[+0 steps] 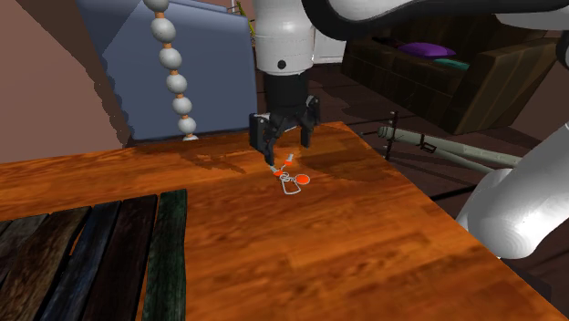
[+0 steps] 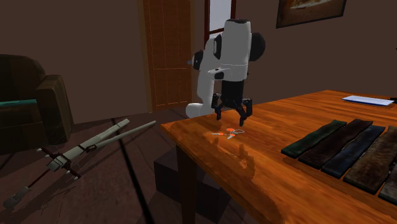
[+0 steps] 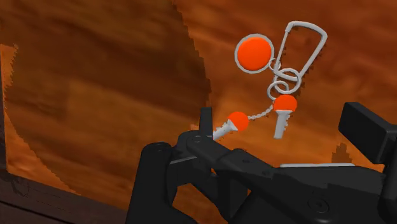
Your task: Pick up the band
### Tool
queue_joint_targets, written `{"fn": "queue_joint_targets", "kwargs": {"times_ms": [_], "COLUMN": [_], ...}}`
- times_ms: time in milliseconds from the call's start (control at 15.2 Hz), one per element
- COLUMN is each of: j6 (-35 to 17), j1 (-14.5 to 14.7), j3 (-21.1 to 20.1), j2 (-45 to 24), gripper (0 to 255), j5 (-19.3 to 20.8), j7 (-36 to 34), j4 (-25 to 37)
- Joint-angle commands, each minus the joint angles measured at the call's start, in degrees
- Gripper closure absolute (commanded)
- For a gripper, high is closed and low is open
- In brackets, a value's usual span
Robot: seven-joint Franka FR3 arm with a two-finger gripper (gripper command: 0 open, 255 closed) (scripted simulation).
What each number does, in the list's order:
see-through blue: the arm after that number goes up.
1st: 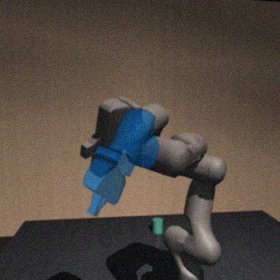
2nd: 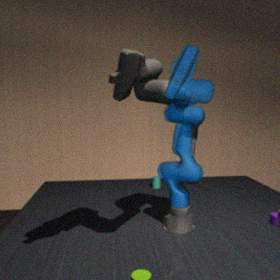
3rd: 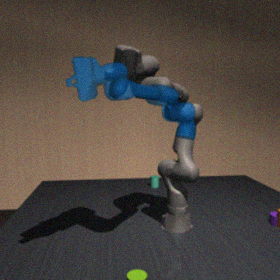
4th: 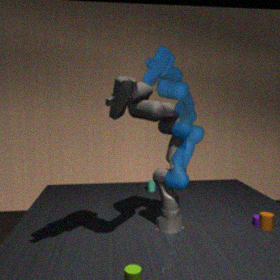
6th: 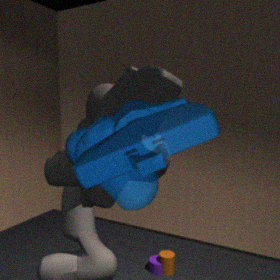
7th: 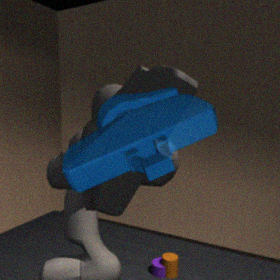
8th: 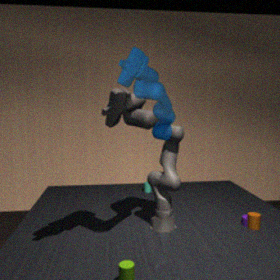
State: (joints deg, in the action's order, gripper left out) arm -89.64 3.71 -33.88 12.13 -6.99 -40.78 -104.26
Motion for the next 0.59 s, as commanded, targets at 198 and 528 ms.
{"fn": "queue_joint_targets", "kwargs": {"times_ms": [198,528], "j6": [-2.1,-5.64], "j1": [0.28,0.4], "j3": [-1.42,-1.52], "j2": [-2.65,-2.29], "gripper": [0,0], "j5": [0.61,0.36], "j7": [-2.53,-2.28], "j4": [0.09,-3.76]}}
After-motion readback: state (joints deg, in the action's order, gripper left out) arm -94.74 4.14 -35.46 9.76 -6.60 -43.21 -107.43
